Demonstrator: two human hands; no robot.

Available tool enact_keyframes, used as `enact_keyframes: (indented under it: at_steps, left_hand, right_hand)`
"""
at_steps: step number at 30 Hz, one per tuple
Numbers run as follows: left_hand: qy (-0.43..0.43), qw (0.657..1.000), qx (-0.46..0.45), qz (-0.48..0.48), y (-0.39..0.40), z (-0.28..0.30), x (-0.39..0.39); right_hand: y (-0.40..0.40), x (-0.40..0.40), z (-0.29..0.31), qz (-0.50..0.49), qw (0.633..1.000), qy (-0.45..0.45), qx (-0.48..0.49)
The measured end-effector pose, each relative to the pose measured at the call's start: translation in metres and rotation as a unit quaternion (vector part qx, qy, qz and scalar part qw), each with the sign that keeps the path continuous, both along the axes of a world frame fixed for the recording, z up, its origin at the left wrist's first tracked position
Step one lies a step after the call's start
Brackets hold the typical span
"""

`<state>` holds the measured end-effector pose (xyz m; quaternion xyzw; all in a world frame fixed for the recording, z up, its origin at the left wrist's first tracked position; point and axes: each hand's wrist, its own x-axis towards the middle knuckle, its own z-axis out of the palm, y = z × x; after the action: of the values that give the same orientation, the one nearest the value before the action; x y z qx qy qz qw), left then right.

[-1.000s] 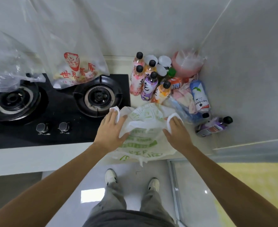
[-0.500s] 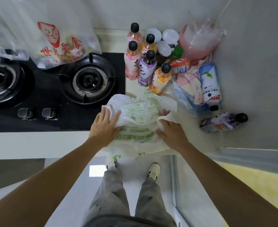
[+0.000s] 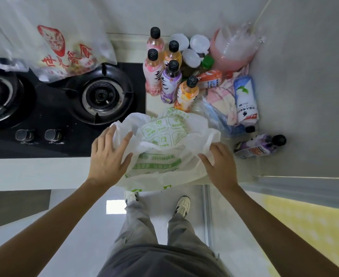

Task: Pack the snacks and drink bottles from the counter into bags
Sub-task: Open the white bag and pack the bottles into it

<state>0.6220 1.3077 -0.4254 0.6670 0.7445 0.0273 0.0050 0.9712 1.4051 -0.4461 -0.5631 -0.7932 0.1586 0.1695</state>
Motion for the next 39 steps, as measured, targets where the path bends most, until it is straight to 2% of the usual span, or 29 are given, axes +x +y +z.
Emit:
enact_keyframes:
  at_steps: [2, 5, 8, 12, 16, 21, 24, 27, 32, 35, 39]
  left_hand:
    - [-0.005, 0.999, 0.033, -0.027, -0.004, 0.002, 0.000]
    - [-0.018, 0.996, 0.054, -0.074, 0.001, 0.006, -0.001]
    - [-0.042, 0.984, 0.029, -0.173, 0.007, 0.002, 0.001]
    - [-0.065, 0.951, -0.011, -0.303, -0.002, -0.019, 0.004]
    - [-0.035, 0.924, -0.048, -0.378, -0.017, -0.045, 0.004]
    - [-0.007, 0.944, -0.092, -0.317, -0.014, -0.052, -0.005]
    - [-0.010, 0.950, -0.087, -0.301, -0.013, -0.053, 0.001]
    - [-0.013, 0.959, -0.071, -0.273, -0.014, -0.052, 0.003]
    - [0.009, 0.978, -0.053, -0.204, -0.005, -0.042, -0.008]
    - [0.040, 0.986, -0.078, -0.145, 0.009, -0.035, -0.012]
    - [0.063, 0.987, -0.078, -0.128, 0.024, -0.031, -0.016]
  right_hand:
    - [0.000, -0.001, 0.004, -0.038, 0.998, -0.032, 0.046]
    - [0.006, -0.013, 0.011, -0.055, 0.996, -0.058, 0.030]
    - [0.018, -0.023, 0.013, 0.030, 0.997, -0.062, 0.035]
    - [0.025, -0.023, -0.006, 0.170, 0.977, -0.128, 0.033]
    - [0.026, -0.013, -0.029, 0.231, 0.951, -0.206, 0.025]
    - [0.026, 0.000, -0.050, 0.290, 0.928, -0.220, 0.082]
    - [0.024, 0.007, -0.054, 0.369, 0.899, -0.199, 0.125]
    - [0.025, 0.008, -0.054, 0.432, 0.873, -0.196, 0.111]
    - [0.027, 0.005, -0.048, 0.353, 0.916, -0.188, 0.029]
    - [0.031, 0.000, -0.041, 0.309, 0.930, -0.198, -0.006]
    - [0.042, -0.004, -0.037, 0.263, 0.938, -0.224, -0.011]
